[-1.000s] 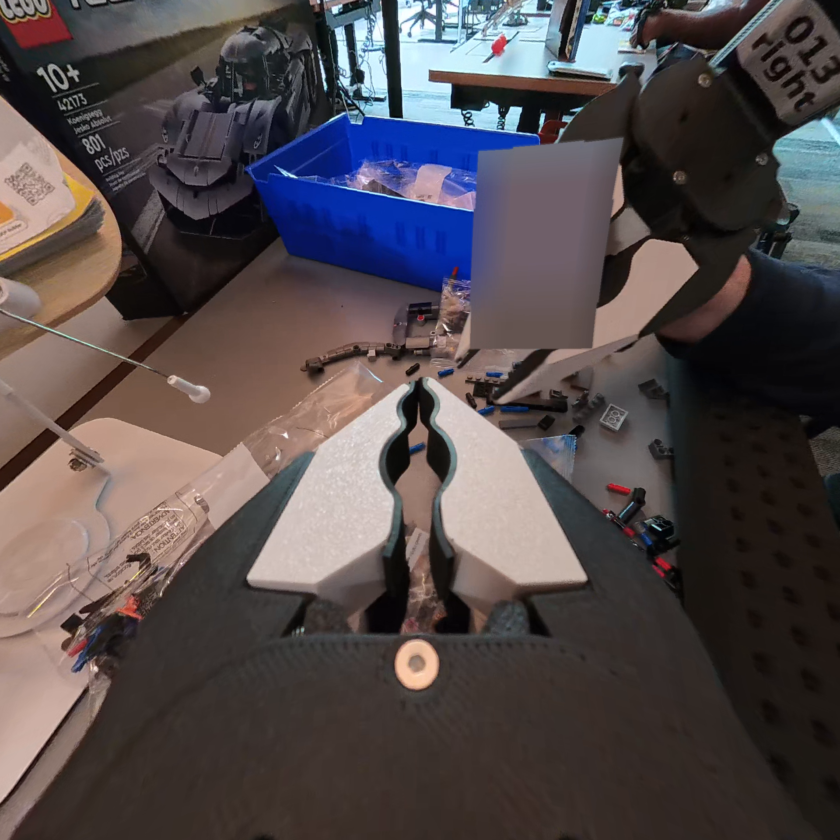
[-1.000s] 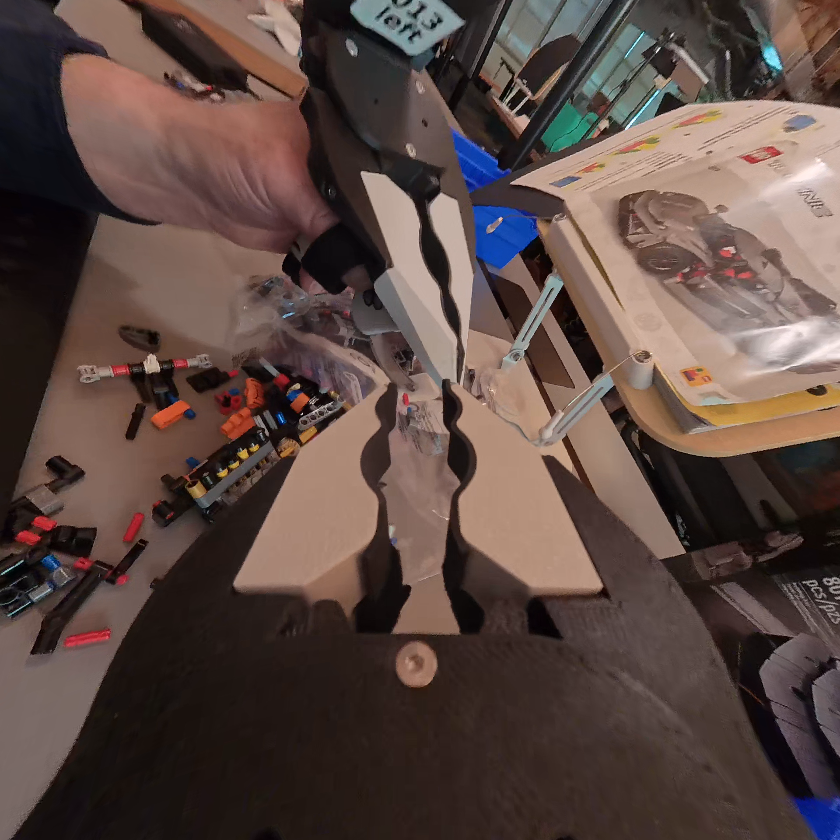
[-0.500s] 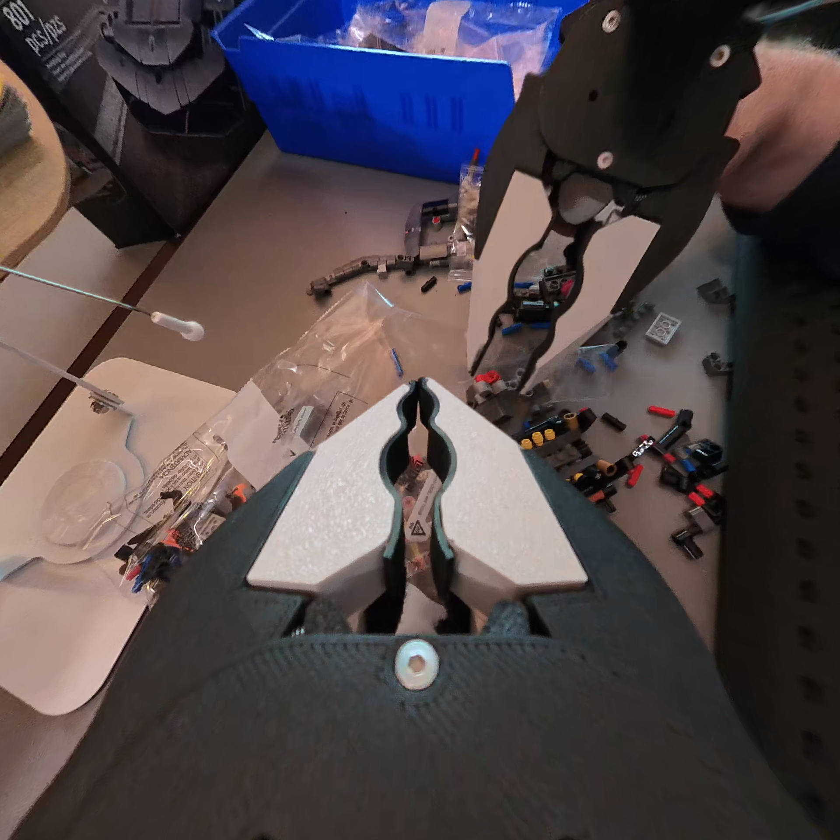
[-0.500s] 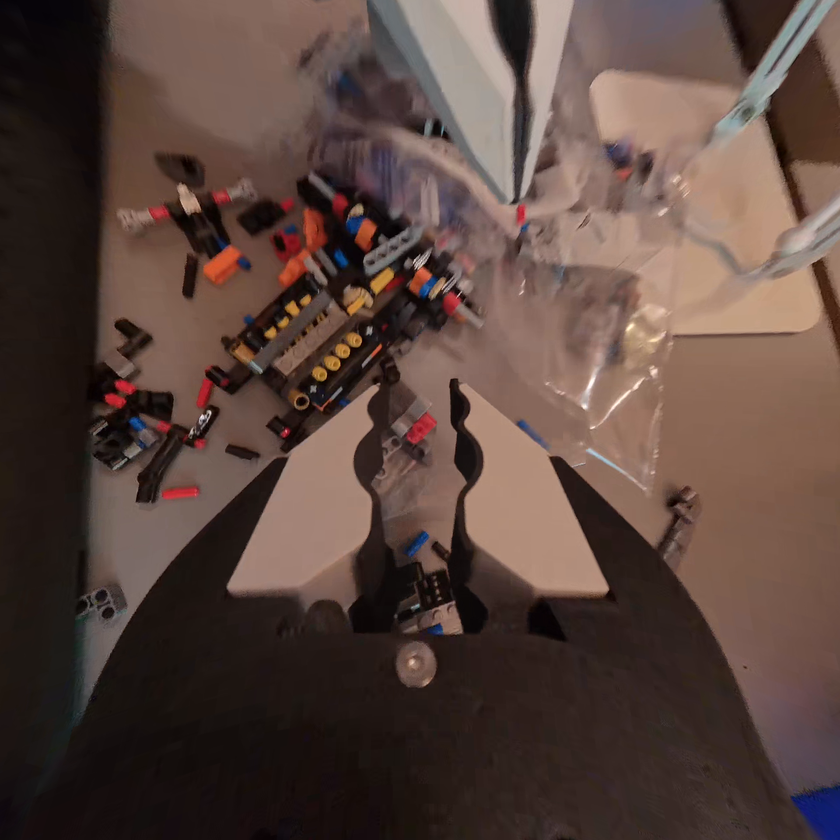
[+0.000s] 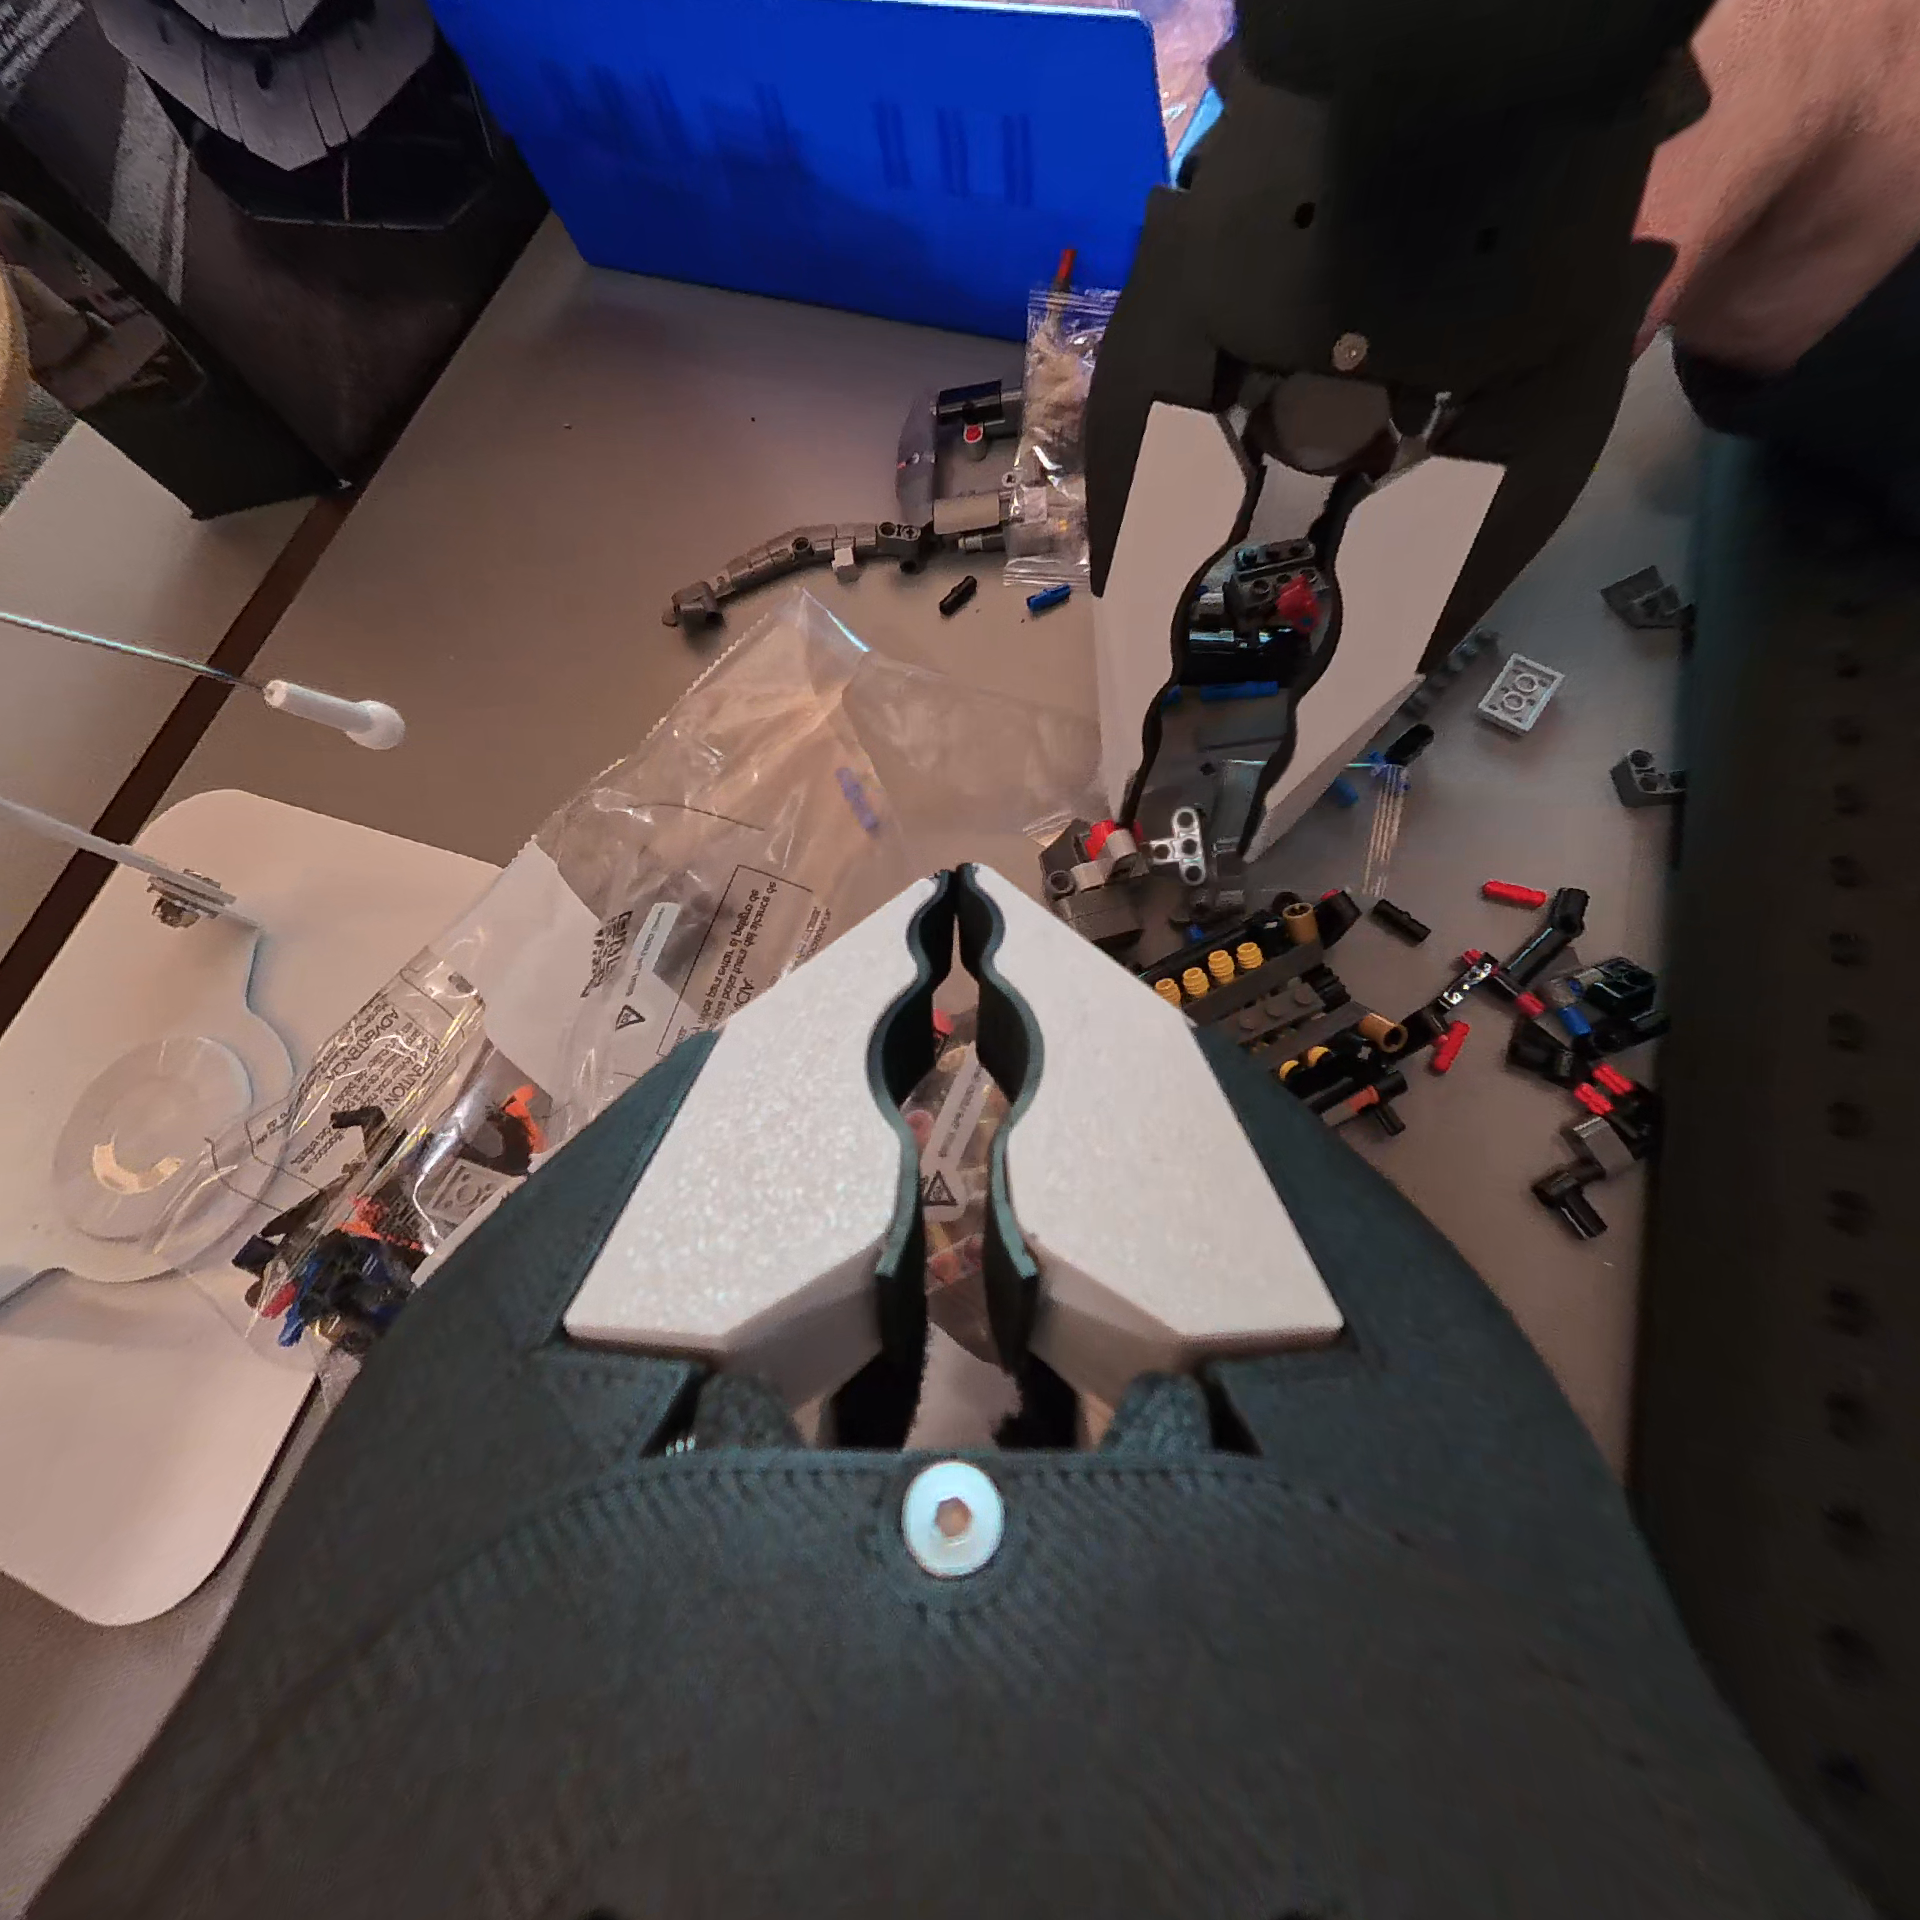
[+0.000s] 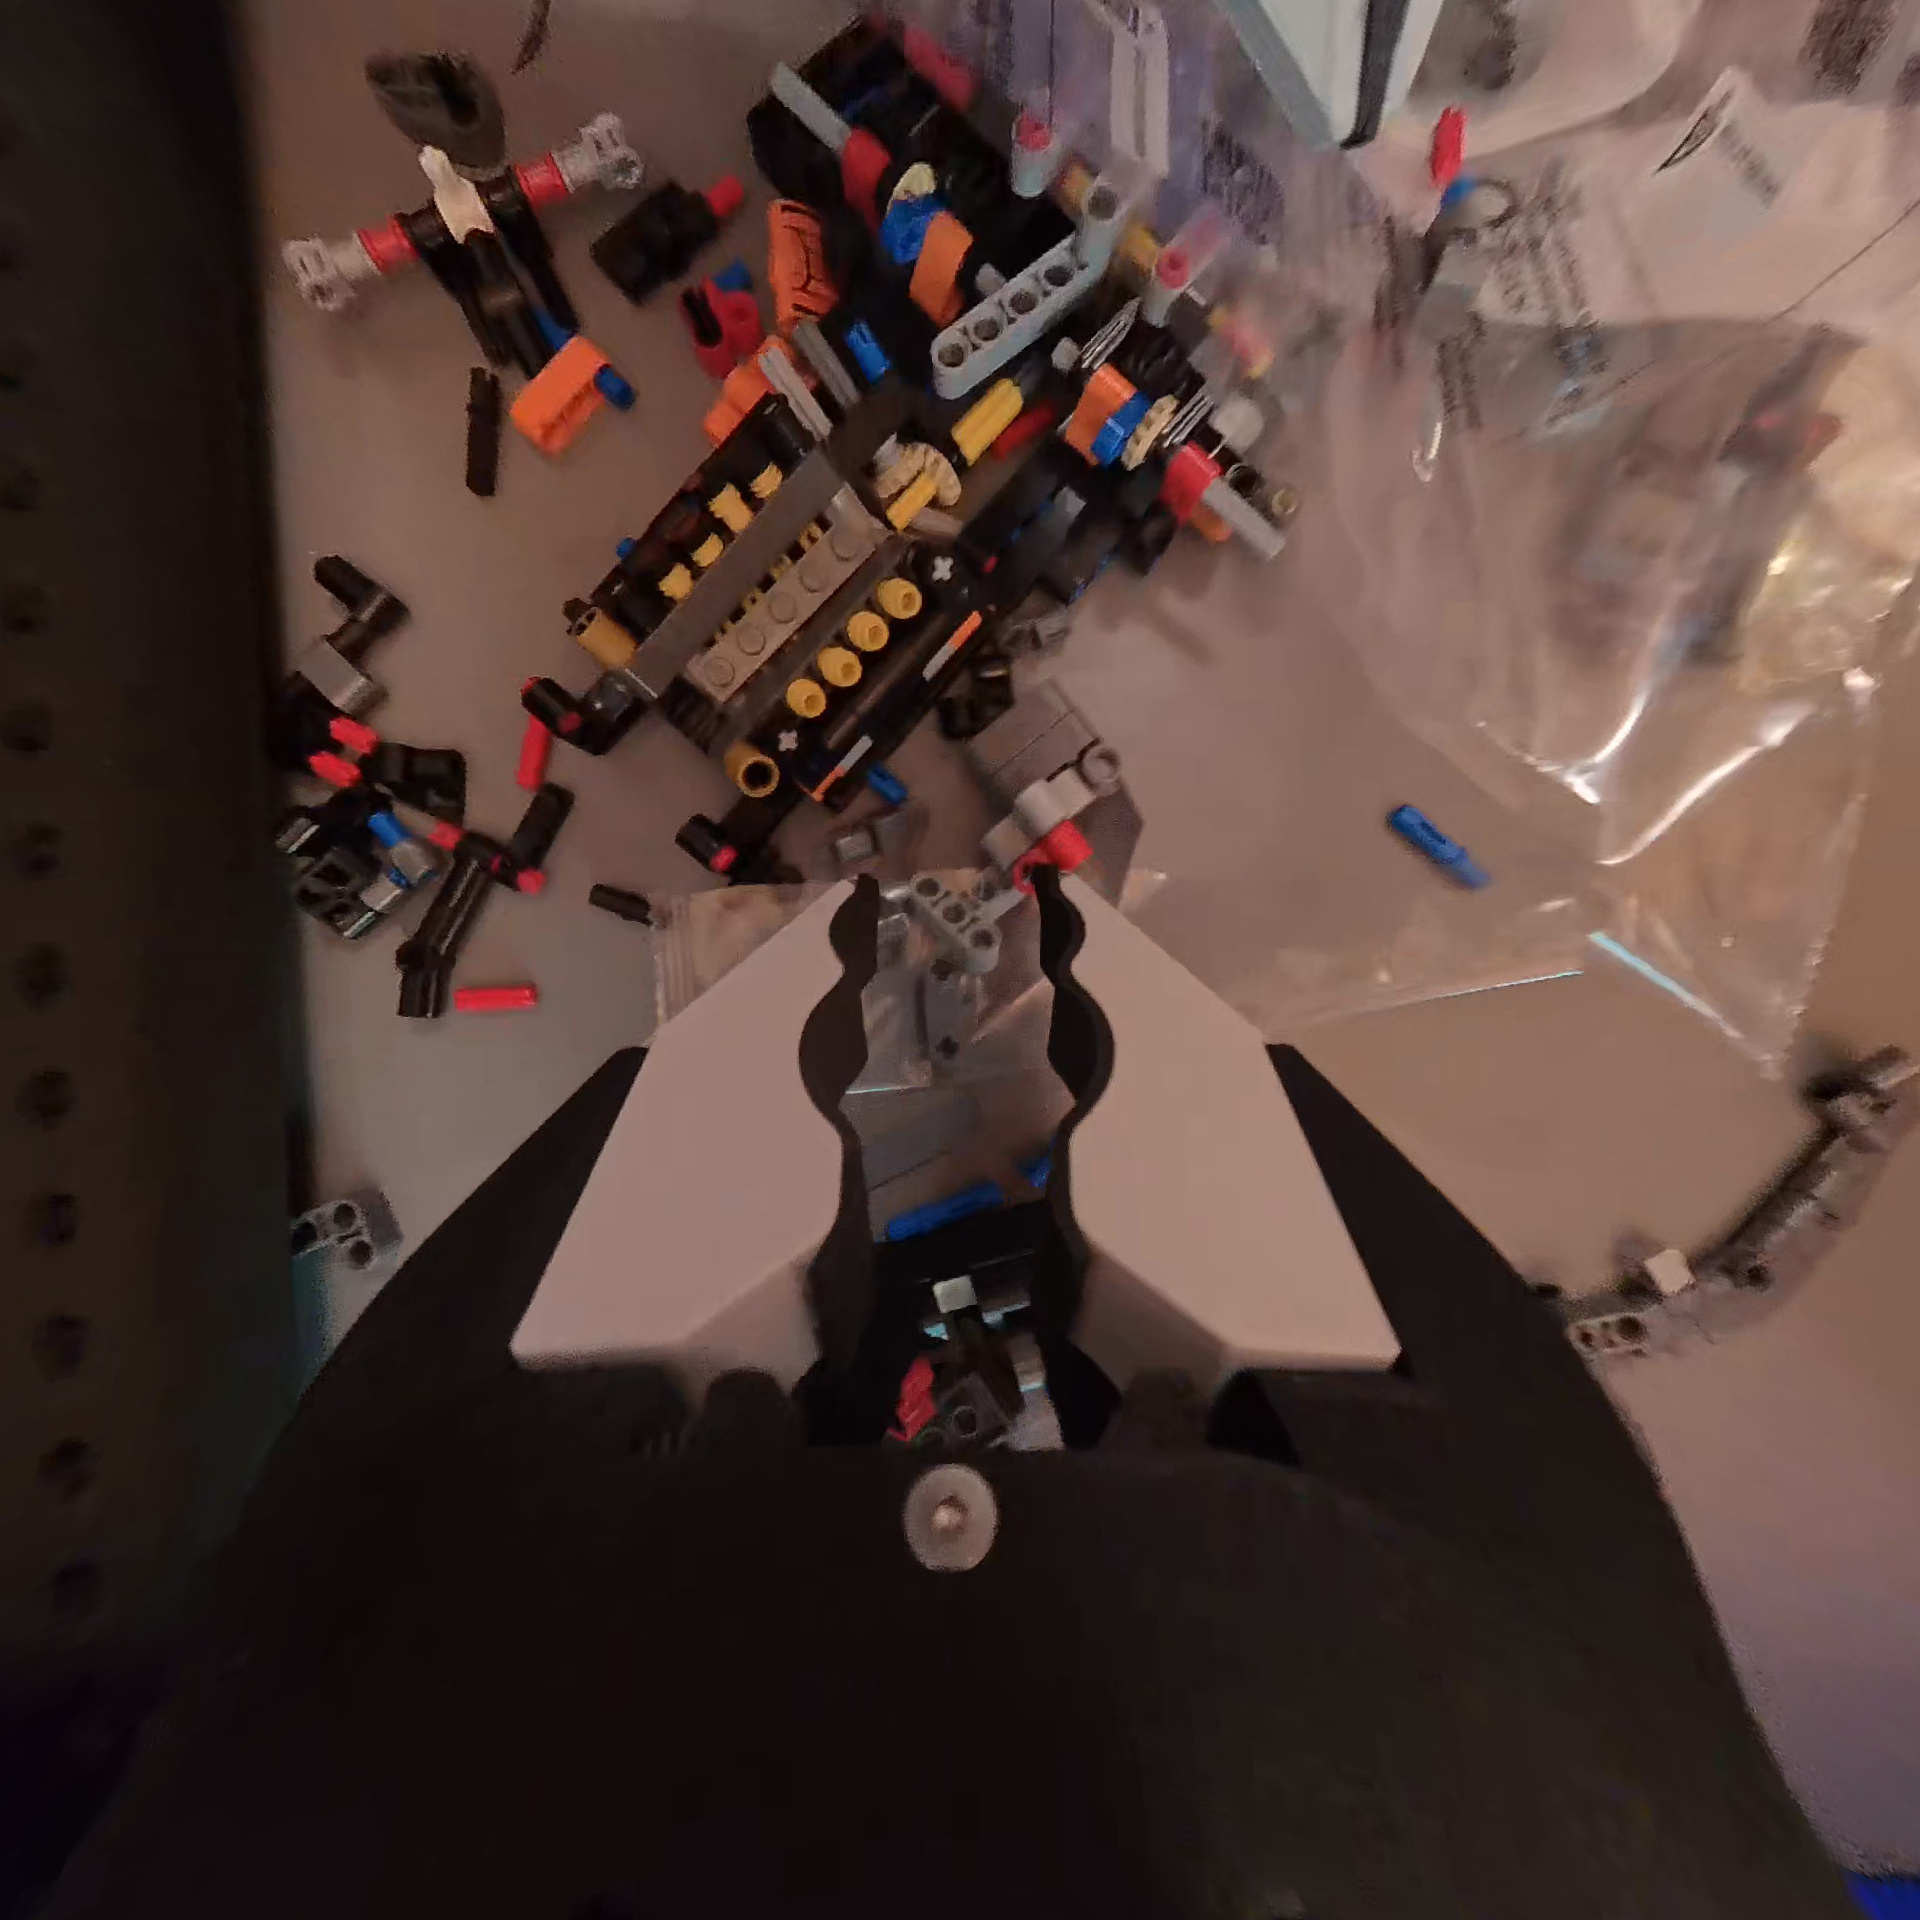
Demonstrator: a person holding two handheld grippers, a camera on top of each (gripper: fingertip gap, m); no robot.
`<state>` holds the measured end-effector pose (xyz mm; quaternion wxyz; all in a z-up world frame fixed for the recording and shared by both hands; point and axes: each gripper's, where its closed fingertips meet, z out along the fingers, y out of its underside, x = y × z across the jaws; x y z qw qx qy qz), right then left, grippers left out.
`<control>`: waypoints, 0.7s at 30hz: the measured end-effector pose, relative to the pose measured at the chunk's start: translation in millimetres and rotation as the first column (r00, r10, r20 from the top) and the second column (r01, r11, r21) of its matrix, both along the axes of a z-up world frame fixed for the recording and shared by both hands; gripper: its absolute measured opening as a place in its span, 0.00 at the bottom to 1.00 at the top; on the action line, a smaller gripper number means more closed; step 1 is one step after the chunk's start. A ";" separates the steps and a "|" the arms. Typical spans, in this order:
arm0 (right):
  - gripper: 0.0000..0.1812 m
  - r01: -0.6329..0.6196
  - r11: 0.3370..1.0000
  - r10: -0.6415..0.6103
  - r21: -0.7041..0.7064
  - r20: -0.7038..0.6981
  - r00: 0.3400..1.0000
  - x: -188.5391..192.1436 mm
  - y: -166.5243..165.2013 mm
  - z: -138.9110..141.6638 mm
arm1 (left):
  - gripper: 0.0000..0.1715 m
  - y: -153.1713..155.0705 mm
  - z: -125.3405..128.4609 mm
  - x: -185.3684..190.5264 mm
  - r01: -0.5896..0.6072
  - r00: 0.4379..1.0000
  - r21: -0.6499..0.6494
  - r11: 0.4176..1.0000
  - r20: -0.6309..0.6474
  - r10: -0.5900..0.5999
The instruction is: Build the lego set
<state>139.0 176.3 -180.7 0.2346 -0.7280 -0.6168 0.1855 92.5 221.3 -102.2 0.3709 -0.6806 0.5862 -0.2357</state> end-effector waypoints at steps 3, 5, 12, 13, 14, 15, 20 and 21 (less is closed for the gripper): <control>0.15 0.012 1.000 -0.012 -0.008 0.009 1.000 2.7 1.0 0.0 | 0.00 -0.5 -0.7 0.4 0.002 1.000 0.003 1.000 -0.005 -0.002; 0.14 0.011 1.000 -0.011 -0.009 0.011 1.000 4.1 0.3 0.2 | 0.00 -0.3 -0.1 0.0 0.002 1.000 0.002 1.000 -0.002 -0.002; 0.12 0.014 1.000 -0.013 -0.002 0.057 0.998 13.2 -0.6 -2.4 | 0.00 -0.1 -1.2 -0.8 0.001 1.000 -0.001 1.000 -0.010 -0.001; 0.12 0.016 1.000 -0.016 -0.007 0.050 0.999 14.4 -1.3 -1.2 | 0.00 -0.2 -1.3 -0.7 0.002 1.000 -0.001 1.000 -0.011 -0.002; 0.12 0.027 1.000 -0.026 -0.011 0.065 0.998 18.6 -0.7 -2.9 | 0.00 -0.4 -1.4 -0.5 0.002 1.000 0.000 1.000 -0.012 -0.002; 0.12 0.030 0.999 -0.027 -0.026 0.083 0.996 22.9 -2.1 -6.3 | 0.00 -0.5 -1.8 -0.2 0.002 1.000 0.001 1.000 -0.013 -0.002; 0.03 -0.012 0.996 0.021 -0.083 0.112 0.993 22.9 -12.2 -16.8 | 0.00 -1.1 -3.7 0.9 0.004 1.000 0.008 1.000 -0.028 -0.004; 0.02 -0.012 0.997 0.021 -0.073 0.121 0.992 23.7 -11.7 -16.7 | 0.00 -0.7 -3.6 0.4 0.002 1.000 0.011 1.000 -0.030 -0.002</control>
